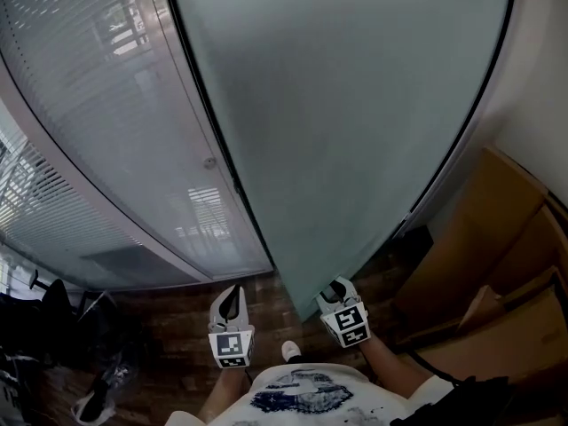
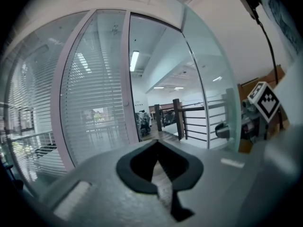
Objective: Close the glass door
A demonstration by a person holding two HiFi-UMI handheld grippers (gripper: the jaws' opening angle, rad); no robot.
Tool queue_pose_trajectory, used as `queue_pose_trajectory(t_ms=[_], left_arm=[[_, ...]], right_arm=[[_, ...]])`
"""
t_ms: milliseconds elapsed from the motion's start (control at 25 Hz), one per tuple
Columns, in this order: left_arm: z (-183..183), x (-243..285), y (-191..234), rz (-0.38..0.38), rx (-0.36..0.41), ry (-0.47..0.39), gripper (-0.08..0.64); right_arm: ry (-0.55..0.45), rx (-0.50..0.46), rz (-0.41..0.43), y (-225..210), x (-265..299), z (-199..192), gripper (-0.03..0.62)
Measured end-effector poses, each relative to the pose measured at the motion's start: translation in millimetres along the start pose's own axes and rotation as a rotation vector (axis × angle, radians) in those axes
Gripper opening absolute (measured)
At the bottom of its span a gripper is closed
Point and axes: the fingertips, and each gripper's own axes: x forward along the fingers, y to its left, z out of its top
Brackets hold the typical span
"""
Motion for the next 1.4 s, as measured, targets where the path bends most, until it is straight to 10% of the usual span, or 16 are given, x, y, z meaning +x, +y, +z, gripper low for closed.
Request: queue_pose_trajectory(t_ms=[1400], left_arm=[[-36, 65, 168, 0.149, -0.025, 0.044, -0.002]], right_arm=[[-0.039, 0.017, -0.111, -39, 213, 71, 0.120]])
